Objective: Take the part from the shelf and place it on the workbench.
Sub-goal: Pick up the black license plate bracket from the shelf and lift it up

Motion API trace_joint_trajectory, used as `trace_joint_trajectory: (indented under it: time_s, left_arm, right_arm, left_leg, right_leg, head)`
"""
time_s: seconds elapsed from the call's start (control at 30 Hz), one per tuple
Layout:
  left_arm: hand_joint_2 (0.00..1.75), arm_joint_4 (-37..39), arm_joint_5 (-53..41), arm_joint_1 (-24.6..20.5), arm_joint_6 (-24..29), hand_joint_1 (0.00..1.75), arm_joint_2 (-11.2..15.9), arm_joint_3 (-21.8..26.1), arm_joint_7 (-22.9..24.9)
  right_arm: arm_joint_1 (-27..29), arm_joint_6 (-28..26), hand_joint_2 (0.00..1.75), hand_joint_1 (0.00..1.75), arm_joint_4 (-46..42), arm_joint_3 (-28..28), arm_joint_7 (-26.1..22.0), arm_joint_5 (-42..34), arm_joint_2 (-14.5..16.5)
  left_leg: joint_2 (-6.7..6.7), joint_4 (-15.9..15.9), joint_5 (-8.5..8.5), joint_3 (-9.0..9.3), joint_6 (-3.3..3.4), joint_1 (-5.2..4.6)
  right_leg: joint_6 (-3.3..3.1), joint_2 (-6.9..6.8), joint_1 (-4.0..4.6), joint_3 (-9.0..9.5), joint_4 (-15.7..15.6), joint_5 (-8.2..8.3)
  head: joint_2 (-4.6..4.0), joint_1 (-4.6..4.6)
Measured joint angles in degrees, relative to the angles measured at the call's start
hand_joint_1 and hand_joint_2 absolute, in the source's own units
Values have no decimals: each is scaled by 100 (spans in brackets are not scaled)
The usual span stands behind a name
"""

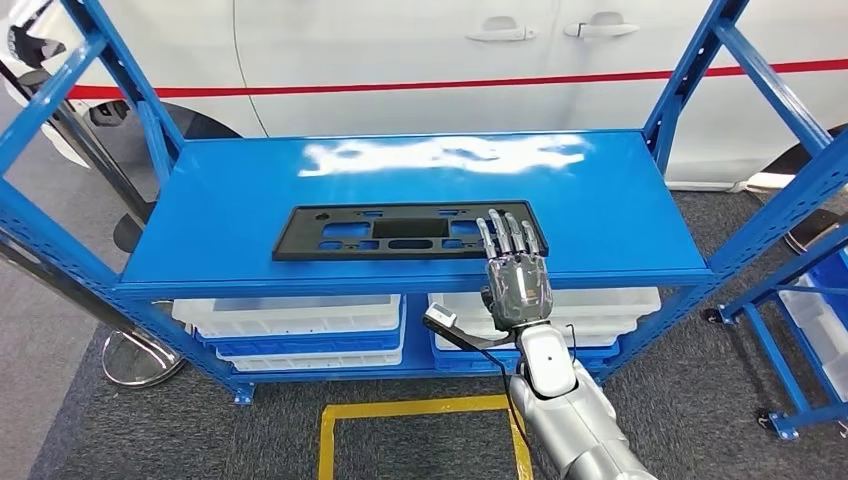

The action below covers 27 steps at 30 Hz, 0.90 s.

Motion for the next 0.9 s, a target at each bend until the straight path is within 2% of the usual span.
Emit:
trace_joint_trajectory:
  time_s: [0.1, 0.17, 0.23, 0.27, 0.3, 0.33, 0.37, 0.4, 0.43, 0.47, 0.53, 0.63, 0.7, 0.77, 0.8, 0.83, 0.87, 0.9]
  left_arm:
    - [0, 0, 7, 0, 4, 0, 5, 0, 7]
    - [0, 0, 41, -9, 3, 0, 10, 4, 8]
    - [0, 0, 69, -14, -1, 0, 10, 11, 7]
    - [0, 0, 75, -8, -3, 0, 10, 15, 8]
    - [0, 0, 78, 1, -3, 0, 10, 17, 8]
    - [0, 0, 80, 9, -4, 0, 10, 19, 9]
    - [0, 0, 81, 13, -4, 0, 10, 21, 9]
    - [0, 0, 83, 11, -4, 0, 10, 23, 8]
    - [0, 0, 84, 7, -4, 0, 11, 26, 7]
    - [0, 0, 84, -1, -4, 0, 11, 28, 3]
    - [0, 0, 79, -10, -6, 0, 12, 31, -7]
    - [0, 0, 65, -3, -10, 0, 11, 32, -34]
    - [0, 0, 49, -7, -10, 0, 10, 33, -50]
    - [0, 0, 24, -11, -9, 0, 10, 33, -54]
    - [0, 0, 14, -7, -9, 0, 10, 34, -54]
    - [0, 0, 6, -2, -8, 0, 10, 34, -55]
    - [0, 0, -1, 2, -9, 0, 9, 35, -57]
    - [0, 0, -14, 4, -9, 0, 8, 35, -60]
  right_arm:
    - [11, -1, 175, 0, -6, -2, 12, 0, -7]
    - [4, -1, 175, 0, -14, -1, 24, 0, -8]
    - [6, -1, 175, 0, -15, -1, 34, 0, -8]
    - [12, 0, 175, 0, -15, -1, 37, 0, -8]
    - [20, 0, 175, 0, -15, -1, 42, 0, -8]
    - [24, 0, 175, 0, -15, -1, 47, 0, -8]
    - [26, 0, 175, 0, -15, -1, 51, 0, -8]
    - [25, 0, 175, 0, -15, -1, 56, 0, -8]
    - [21, 0, 175, 0, -16, -1, 58, 0, -8]
    - [18, 0, 175, 0, -16, -1, 61, 0, -8]
    - [19, 0, 175, 0, -25, -1, 66, 0, -8]
    - [20, -2, 175, 0, -77, -3, 63, 0, -10]
    - [18, -1, 175, 0, -98, -10, 62, 0, -15]
    - [48, 0, 175, 0, -101, -16, 62, 0, -24]
    - [73, 0, 175, 0, -101, -18, 62, 0, -29]
    - [96, 0, 175, 0, -106, -23, 61, 0, -33]
    - [112, -1, 175, 0, -123, -34, 56, 0, -35]
    - [122, -1, 175, 0, -162, -55, 43, -1, -36]
  left_leg:
    - [3, 29, -62, 18, -86, -3]
    - [9, 355, -249, -108, -152, 11]
    - [13, 1081, -544, -498, -210, 38]
    - [13, 1422, -630, -709, -228, 50]
    - [13, 1616, -618, -858, -237, 58]
    - [13, 1582, -486, -898, -235, 62]
    - [13, 1324, -254, -825, -221, 63]
    - [14, 917, 5, -675, -194, 60]
    - [12, 547, 189, -516, -159, 46]
    - [11, 258, 289, -390, -120, 30]
    - [5, 71, 283, -302, -64, -3]
    - [12, -49, 320, -252, 20, 26]
    - [22, -113, 346, -213, 73, 44]
    - [22, -114, 338, -211, 101, 33]
    - [21, -108, 330, -209, 106, 29]
    - [19, -99, 320, -206, 108, 28]
    - [16, -83, 307, -200, 102, 29]
    - [13, -57, 284, -194, 90, 30]
  right_leg:
    - [-86, 12, -4, 42, -38, -40]
    - [-144, 2, -32, 115, -77, -61]
    - [-187, -9, -31, 160, -85, -96]
    - [-197, -9, -27, 172, -83, -112]
    - [-200, -5, -24, 188, -81, -130]
    - [-197, 2, -23, 209, -78, -148]
    - [-190, 9, -22, 240, -76, -168]
    - [-178, 14, -21, 277, -76, -191]
    - [-160, 15, -13, 307, -77, -212]
    - [-135, 17, -7, 323, -78, -226]
    - [-79, 13, -1, 322, -91, -230]
    - [16, 1, -4, 317, -52, -287]
    - [51, -2, -6, 120, 384, -551]
    - [69, -1, -9, -262, 1125, -870]
    - [78, -1, -12, -401, 1372, -920]
    - [82, -2, -15, -452, 1429, -860]
    - [82, -3, -18, -388, 1256, -696]
    - [77, -5, -23, -229, 898, -468]
  head:
    - [0, -1]
    - [0, -4]
    - [0, -7]
    - [0, -6]
    - [0, -6]
    - [0, -6]
    - [0, -7]
    - [0, -6]
    - [0, -6]
    - [0, -6]
    - [0, -6]
    - [0, -3]
    - [0, -1]
    - [0, -2]
    - [0, -1]
    - [0, -1]
    - [0, -1]
    - [0, 0]
